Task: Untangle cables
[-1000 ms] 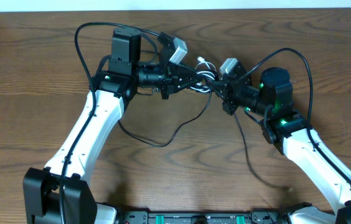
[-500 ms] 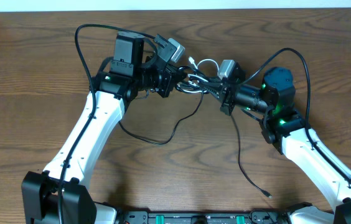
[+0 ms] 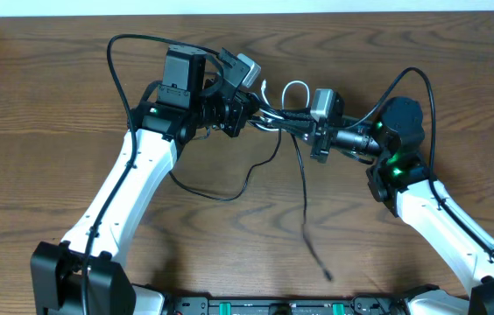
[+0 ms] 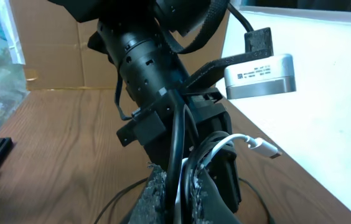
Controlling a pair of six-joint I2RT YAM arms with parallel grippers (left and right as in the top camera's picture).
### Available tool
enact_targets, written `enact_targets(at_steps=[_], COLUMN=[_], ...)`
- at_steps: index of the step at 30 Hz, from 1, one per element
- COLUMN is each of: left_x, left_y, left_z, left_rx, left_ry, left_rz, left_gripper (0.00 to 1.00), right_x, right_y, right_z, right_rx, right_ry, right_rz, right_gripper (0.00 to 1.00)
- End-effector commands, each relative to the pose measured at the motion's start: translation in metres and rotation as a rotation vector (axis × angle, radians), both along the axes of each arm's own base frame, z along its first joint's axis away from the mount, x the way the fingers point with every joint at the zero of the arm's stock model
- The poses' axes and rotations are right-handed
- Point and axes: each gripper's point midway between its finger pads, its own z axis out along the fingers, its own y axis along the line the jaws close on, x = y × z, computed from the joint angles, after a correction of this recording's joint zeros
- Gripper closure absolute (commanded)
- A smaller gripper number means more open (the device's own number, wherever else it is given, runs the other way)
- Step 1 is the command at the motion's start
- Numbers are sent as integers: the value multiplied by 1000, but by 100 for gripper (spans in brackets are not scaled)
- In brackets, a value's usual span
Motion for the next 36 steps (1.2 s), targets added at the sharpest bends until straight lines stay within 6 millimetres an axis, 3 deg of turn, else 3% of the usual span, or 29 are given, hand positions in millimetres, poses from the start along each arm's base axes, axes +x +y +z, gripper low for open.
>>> enact_targets(at_steps=[1, 14, 22, 27, 29, 33, 36], left_x=[19, 20, 25, 24, 24, 23, 23], left_y=[21, 21, 46, 46, 46, 44, 44], left_z=[-40, -76, -91, -91, -91, -91, -91], left_rx=[93, 122, 256, 260, 260, 251, 250], left_ry=[74, 161, 162, 166, 167, 170, 172], left_rz=[108, 106, 203, 204, 204, 198, 200], left_gripper=[92, 92, 92, 91, 83, 83, 92], right_x=[-29, -16, -6, -6, -6, -5, -1], right_y=[2, -21, -35, -35, -35, -35, -36], right_z=[22, 54, 55, 55, 54, 54, 50], right_rx=[31, 150, 173, 173, 173, 173, 171], right_ry=[-39, 95, 176, 175, 176, 179, 198], right_rz=[157, 109, 71, 69, 69, 68, 46], right_gripper=[99, 99, 99, 99, 99, 99, 99])
